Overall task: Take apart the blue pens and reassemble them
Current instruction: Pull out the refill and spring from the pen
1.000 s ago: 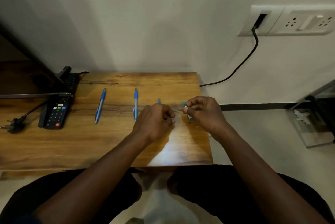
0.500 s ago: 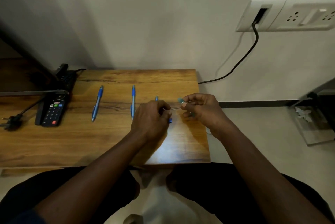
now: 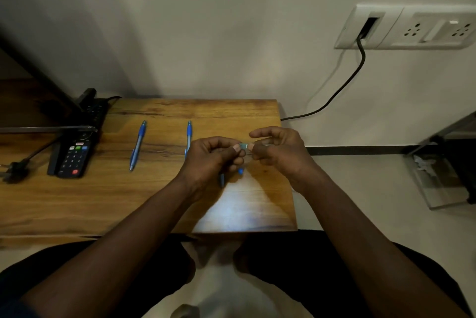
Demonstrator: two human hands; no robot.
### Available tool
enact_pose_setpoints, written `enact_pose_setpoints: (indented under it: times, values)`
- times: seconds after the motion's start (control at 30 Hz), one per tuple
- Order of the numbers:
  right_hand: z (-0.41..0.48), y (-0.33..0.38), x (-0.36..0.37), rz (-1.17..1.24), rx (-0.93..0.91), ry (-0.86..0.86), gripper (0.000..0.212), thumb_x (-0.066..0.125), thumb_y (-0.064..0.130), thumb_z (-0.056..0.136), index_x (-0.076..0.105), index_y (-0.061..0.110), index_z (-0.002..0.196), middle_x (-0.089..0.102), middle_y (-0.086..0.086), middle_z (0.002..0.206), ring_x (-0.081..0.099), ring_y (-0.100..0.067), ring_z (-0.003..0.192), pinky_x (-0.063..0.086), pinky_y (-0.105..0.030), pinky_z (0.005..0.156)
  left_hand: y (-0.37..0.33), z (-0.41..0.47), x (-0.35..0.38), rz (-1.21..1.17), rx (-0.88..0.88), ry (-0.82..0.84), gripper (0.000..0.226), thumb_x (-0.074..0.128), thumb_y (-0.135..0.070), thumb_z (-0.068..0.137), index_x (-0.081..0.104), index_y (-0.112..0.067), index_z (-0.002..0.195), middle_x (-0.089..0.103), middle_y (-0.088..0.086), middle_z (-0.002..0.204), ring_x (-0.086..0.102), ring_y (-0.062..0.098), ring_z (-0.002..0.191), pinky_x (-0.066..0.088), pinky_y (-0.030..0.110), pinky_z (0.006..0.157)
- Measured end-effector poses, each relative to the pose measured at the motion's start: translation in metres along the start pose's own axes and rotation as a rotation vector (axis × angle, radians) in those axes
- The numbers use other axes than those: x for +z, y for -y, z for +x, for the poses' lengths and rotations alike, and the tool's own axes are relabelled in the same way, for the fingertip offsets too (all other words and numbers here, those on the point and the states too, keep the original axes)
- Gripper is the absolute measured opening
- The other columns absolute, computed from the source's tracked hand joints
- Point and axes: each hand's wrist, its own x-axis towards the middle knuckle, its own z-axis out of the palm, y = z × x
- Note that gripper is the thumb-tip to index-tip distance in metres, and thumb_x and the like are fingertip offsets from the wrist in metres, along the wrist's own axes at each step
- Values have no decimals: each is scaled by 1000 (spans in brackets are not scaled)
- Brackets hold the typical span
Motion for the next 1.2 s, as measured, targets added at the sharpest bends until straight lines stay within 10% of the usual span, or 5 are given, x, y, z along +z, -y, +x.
enact_pose_setpoints:
  times: [0.83,1.2]
  values:
    - [-1,20,32,39,-271,-182,14,70,20,97,75,11,106,79,-9,89,78,-29,85,63,-51,84,-8,-7,2,-584,-205,43,28,59,-4,101,69,2,127,80,14,103,79,15,85,65,25,78]
    - [-1,23,35,353,-65,-95,21,70,18,97,72,-2,104,77,-19,94,74,-26,83,63,-36,82,-7,-12,3,-444,-70,-64,17,68,-5,96,75,-3,112,80,11,92,77,11,78,63,24,76]
